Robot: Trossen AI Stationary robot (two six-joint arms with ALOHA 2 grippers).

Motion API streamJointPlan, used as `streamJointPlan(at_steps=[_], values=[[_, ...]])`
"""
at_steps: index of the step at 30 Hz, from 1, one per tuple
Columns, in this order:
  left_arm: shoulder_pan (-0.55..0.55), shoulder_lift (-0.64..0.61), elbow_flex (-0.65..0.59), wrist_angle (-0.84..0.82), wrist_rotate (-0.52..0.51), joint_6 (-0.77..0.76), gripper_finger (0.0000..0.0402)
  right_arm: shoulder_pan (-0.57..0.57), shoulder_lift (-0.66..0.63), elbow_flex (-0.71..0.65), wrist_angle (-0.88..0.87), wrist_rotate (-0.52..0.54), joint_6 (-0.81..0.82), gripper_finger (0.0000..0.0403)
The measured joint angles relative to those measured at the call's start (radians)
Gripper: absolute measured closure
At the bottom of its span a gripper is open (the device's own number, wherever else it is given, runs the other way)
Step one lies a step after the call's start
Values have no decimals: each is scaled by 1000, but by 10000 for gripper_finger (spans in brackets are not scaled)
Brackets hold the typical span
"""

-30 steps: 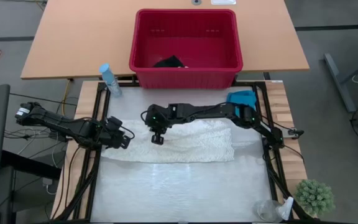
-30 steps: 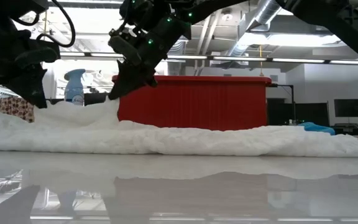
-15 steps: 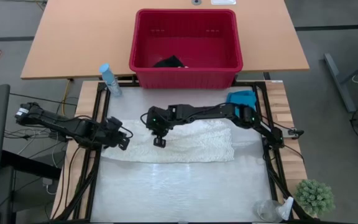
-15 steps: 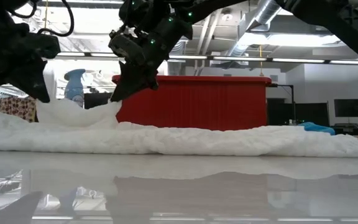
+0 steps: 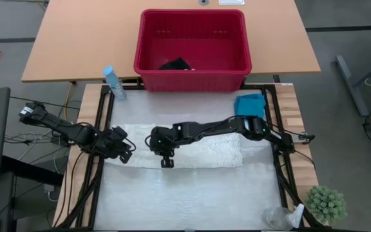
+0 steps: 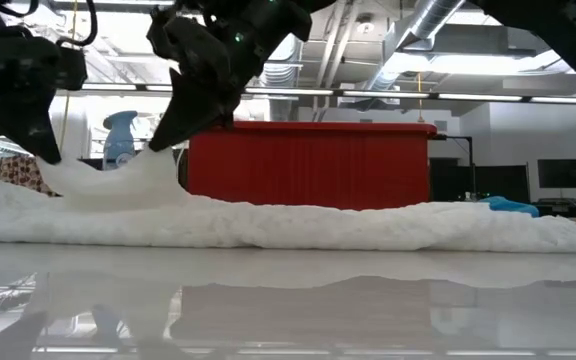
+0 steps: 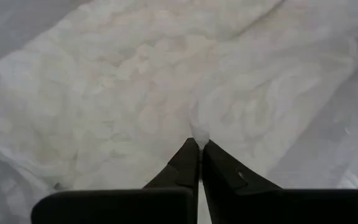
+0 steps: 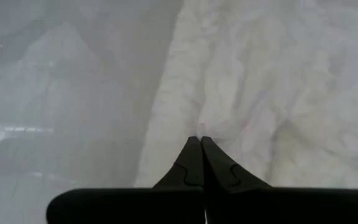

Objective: Fold laundry
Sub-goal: Fold the white blouse

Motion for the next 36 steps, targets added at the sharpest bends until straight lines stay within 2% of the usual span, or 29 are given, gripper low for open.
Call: streamJointPlan(at_steps=[15, 21, 24, 29, 36], values=[[-64, 0, 0, -10, 6, -19, 401, 13, 0, 0, 31, -27, -29, 390], [-64, 2, 0, -10, -11, -16, 401, 10, 0, 0, 30, -29, -29, 327], [-64, 20, 0, -9, 27, -3, 398, 8, 0, 0, 26, -48, -41, 302], [-64, 73, 0, 30, 153, 59, 378, 13, 1, 0, 26, -73, -65, 280], [-64, 134, 0, 86, 172, 151, 345, 4, 1, 0, 41, -61, -57, 249]])
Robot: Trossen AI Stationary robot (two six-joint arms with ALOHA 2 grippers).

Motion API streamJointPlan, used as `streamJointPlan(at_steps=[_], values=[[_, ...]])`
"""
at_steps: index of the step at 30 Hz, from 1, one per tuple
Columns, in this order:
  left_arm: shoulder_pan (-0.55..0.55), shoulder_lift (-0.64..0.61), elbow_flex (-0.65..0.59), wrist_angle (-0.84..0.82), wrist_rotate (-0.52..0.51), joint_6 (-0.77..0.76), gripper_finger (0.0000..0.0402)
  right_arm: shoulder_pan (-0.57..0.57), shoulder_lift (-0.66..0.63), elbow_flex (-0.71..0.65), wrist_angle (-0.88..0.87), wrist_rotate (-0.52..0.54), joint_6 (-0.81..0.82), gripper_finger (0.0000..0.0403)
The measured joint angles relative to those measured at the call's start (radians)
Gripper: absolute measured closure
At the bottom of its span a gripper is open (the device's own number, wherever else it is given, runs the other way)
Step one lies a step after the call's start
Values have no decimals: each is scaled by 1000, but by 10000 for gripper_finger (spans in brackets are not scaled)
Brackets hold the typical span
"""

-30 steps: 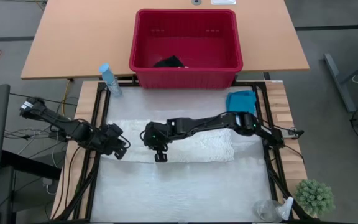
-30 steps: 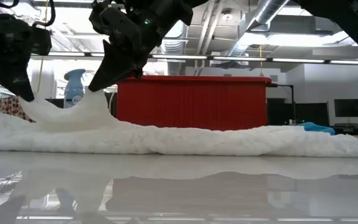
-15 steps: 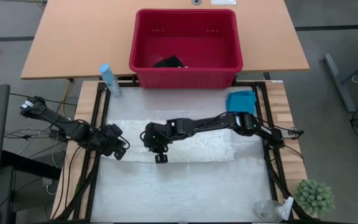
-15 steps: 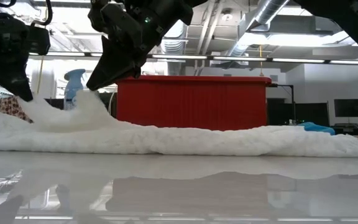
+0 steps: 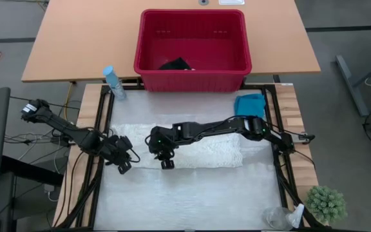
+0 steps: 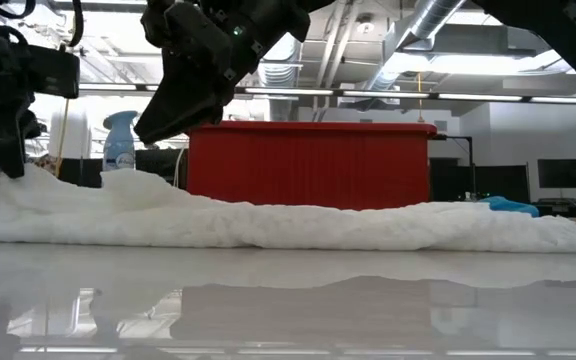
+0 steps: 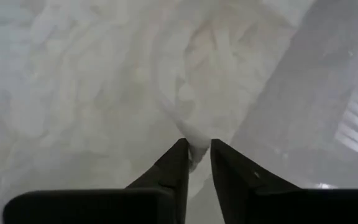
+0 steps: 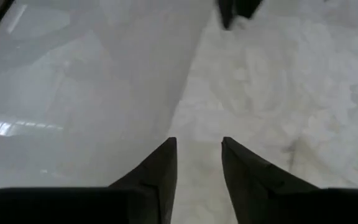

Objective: Fold laundry
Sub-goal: Fold the white blouse

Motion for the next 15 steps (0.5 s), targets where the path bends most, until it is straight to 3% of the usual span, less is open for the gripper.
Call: streamJointPlan(at_steps=[5, 15], values=[[0, -1, 0, 42, 2, 36, 305, -8, 0, 0, 44, 137, 9, 233], [0, -95, 0, -9, 19, 43, 233, -15, 17, 2, 176, 117, 31, 235]])
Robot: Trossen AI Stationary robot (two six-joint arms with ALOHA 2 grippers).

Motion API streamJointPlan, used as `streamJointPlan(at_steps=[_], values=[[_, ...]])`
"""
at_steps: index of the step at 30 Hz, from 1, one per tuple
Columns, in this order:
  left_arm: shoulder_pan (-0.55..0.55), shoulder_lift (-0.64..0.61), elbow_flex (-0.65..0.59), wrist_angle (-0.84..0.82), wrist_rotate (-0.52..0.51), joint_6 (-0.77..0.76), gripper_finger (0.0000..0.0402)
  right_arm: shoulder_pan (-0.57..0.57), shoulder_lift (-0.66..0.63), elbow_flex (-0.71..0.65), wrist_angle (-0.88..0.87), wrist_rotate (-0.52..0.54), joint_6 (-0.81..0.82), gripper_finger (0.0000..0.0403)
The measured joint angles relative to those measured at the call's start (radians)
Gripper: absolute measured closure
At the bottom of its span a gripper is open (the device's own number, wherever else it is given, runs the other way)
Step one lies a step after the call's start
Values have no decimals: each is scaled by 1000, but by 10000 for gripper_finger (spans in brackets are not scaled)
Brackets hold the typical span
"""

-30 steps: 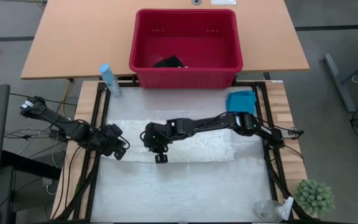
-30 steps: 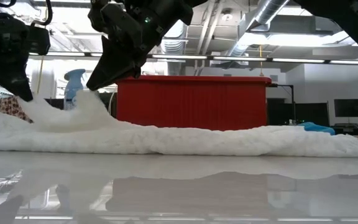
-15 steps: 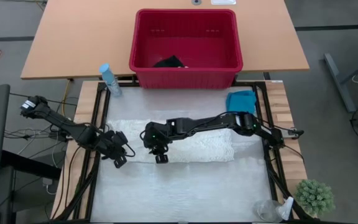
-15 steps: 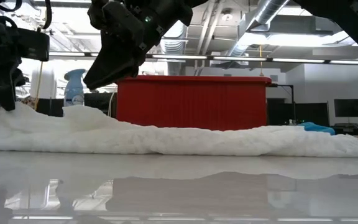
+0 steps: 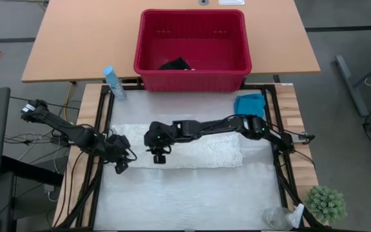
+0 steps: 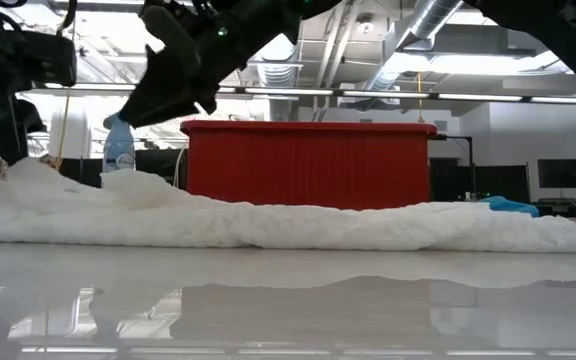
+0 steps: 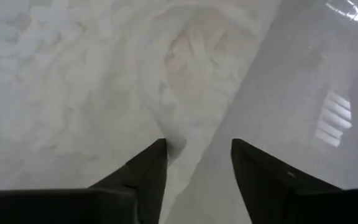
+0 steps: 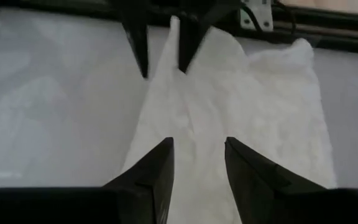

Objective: Fold laundry
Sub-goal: Fold the white blouse

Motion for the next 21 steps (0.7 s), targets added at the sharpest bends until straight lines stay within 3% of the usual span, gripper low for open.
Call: streamJointPlan(at_steps=[8, 21], values=[[0, -23, 0, -25, -11, -21, 186, 24, 56, -4, 21, 51, -4, 236], [0, -26, 0, -38, -51, -55, 181, 20, 69, -3, 35, 77, 46, 248]])
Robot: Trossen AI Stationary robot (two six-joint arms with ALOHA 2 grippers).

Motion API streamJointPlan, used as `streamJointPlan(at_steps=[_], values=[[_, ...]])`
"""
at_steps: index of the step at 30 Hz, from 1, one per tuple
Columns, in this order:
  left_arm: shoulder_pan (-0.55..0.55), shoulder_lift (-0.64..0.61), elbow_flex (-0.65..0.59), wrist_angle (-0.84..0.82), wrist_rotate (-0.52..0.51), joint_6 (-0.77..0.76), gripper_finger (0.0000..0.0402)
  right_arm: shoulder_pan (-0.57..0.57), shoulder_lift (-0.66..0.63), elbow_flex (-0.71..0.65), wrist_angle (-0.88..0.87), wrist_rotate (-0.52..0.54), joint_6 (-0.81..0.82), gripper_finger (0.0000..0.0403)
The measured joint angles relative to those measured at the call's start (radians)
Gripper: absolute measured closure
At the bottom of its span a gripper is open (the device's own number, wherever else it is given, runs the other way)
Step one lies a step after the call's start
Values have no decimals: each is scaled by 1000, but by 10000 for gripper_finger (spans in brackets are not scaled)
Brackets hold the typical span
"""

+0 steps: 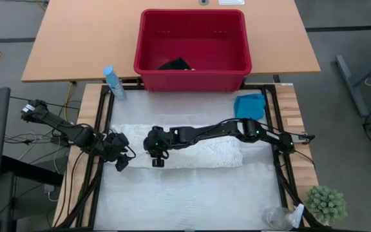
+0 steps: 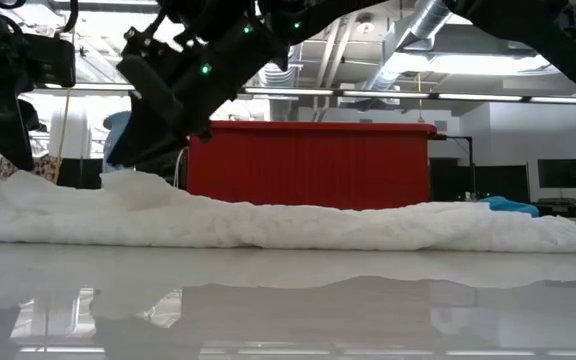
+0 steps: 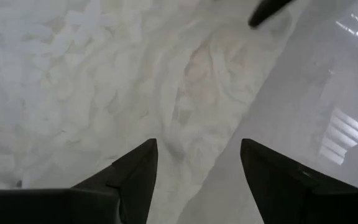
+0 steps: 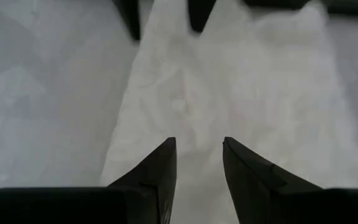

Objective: Fold laundry
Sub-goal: Fold the white blouse

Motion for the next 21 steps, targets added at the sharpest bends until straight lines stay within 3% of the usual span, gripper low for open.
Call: streamJointPlan(at_steps=[9, 14, 21], values=[[0, 0, 0, 0, -4, -12, 181, 30, 48, 0, -6, 1, 16, 248], [0, 0, 0, 0, -4, -12, 181, 41, 47, 0, 0, 5, 9, 285], [0, 0, 0, -2, -37, -7, 181, 64, 42, 1, -39, -71, -19, 318]])
